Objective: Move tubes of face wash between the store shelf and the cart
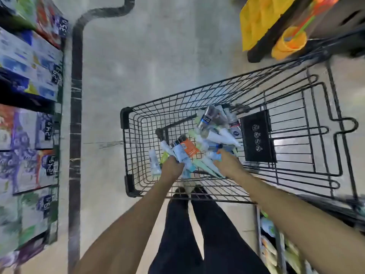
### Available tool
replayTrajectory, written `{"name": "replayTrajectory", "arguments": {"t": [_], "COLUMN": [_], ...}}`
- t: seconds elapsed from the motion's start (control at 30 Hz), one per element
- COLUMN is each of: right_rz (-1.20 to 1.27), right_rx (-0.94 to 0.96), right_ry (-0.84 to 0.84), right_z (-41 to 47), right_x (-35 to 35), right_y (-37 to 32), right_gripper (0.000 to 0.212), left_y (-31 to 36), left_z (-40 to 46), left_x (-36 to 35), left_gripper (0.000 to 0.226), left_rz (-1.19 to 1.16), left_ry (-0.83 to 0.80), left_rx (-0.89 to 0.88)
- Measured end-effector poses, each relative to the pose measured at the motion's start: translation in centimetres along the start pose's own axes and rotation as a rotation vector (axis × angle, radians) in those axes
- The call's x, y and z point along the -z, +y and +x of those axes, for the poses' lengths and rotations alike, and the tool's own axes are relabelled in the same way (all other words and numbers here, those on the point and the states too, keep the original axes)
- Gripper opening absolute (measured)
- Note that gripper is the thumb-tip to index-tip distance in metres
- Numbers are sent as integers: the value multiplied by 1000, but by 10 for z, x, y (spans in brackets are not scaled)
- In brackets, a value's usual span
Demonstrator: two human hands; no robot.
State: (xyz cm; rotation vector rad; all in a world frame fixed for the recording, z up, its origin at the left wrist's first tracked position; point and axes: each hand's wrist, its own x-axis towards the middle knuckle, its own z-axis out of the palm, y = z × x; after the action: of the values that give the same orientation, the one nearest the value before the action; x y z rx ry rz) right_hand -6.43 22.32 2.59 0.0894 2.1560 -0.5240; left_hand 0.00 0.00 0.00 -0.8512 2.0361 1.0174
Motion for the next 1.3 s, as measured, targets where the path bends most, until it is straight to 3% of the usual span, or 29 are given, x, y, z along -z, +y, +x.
{"name": "replayTrajectory", "arguments": {"t": [0.23,0.47,0.73,0.93,1.13,1.3], "right_rz": [-190,-274,-249,-235,150,517], "right_rx": [10,32,-16,50,35,-10], "right_ry": [189,225,250,237,159,63], "right_z": [103,162,178,174,139,98], "right_x": [4,-3,-18,-10,3,22], "right_y": [6,15,37,44,40,28], "right_gripper": [56,52,46,45,41,45], "left_y": [-7,-20,-29,-30,-26,-7], "left_z": [78,125,147,147,124,77], "left_x": [-24,-53,-70,-69,-44,-6], "left_gripper": [37,67,52,43,30,44], "left_rz": [-152,-175,-148,-111,-408,-659], "left_ry": [56,84,215,231,185,68], "left_rx": [165,230,228,214,287,287]}}
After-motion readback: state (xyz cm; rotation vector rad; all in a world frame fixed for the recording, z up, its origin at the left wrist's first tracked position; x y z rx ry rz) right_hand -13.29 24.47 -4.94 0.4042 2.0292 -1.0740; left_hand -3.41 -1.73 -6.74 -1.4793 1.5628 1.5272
